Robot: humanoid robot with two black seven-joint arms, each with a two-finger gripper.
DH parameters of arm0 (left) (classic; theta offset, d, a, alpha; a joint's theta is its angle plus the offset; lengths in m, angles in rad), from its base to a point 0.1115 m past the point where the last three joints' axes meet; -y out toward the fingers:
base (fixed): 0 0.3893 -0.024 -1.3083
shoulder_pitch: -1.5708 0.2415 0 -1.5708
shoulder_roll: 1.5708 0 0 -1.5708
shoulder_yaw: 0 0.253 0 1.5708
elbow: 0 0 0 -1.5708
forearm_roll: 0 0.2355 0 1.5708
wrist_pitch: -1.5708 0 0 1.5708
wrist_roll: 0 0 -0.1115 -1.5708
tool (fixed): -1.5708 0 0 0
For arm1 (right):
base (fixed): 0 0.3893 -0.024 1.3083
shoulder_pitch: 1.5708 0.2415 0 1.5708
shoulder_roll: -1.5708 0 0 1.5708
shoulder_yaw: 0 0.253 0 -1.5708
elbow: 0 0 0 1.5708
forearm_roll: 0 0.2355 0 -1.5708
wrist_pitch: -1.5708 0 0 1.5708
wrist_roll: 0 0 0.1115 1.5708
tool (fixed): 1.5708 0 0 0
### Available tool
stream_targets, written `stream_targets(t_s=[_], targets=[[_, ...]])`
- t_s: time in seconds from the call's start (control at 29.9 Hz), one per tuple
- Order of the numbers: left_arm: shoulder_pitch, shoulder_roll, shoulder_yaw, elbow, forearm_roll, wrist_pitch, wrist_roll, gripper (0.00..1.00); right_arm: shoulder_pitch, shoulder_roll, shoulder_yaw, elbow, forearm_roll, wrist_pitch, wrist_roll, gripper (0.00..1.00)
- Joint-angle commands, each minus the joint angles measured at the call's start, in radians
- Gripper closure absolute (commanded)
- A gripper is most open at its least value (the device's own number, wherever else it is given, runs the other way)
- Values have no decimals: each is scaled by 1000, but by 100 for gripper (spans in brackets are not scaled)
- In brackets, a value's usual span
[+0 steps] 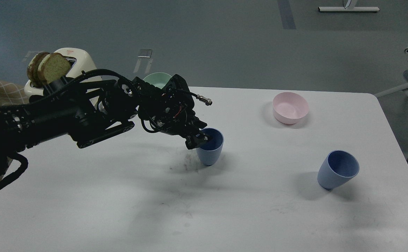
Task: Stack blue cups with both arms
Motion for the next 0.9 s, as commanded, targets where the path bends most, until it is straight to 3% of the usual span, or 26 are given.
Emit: stream_targets(t_s=[0.0,0.1,0.17,0.4,0.5,0.67,0.87], targets=[[-7,5,-8,0,-29,0,0,41,-5,-5,1,-2,6,0,0,0],[-43,10,-52,3,-122,4,0,27,-12,-20,1,3,7,0,0,0],[-59,13,-81,13,-187,4,0,22,-21,-31,1,4,10,0,0,0],[-87,10,-306,219,-657,30,0,3,-21,-78,2,9,23,0,0,0],[-73,8,-362,299,-883,101,0,2,-26,-121,-10,21,21,0,-2,0],[9,18,-446,310,-1269,208,0,2,-78,-178,-18,58,13,0,-3,0],[98,59,-621,300,-1586,221,0,2,-80,-250,-18,84,10,0,-3,0]])
